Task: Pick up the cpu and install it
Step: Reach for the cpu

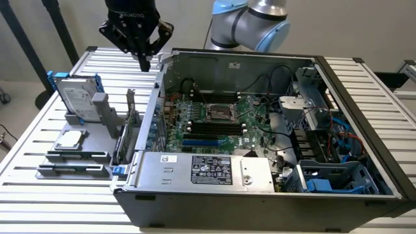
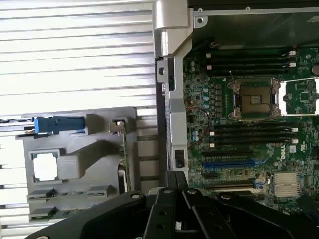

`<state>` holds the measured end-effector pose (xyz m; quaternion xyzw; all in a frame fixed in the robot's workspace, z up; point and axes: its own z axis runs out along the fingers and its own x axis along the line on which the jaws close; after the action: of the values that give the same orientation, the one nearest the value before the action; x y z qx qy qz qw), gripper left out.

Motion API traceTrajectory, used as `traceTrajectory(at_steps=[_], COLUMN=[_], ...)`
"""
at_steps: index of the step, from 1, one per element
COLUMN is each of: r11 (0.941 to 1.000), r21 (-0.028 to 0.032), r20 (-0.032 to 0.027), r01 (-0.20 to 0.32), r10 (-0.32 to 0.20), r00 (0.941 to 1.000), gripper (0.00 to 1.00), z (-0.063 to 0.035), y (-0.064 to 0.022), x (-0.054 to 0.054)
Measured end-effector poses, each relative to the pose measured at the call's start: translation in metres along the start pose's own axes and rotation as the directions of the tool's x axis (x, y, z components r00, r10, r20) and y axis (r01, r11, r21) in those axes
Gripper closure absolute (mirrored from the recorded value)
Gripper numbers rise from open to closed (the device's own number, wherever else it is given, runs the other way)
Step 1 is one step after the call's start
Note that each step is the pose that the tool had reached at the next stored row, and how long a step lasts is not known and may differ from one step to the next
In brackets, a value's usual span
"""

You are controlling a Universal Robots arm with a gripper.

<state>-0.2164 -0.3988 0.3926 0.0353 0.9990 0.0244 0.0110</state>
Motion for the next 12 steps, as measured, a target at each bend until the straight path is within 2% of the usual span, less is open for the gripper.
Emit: traceTrajectory(at_steps=[12], r11=[1.0], r21=[0.0], r20=[-0.0004], r01=[0.0], r10=[0.0], r00=[1.0], gripper=[0.89], z=[0.0011], y=[-0.0039], x=[0.055])
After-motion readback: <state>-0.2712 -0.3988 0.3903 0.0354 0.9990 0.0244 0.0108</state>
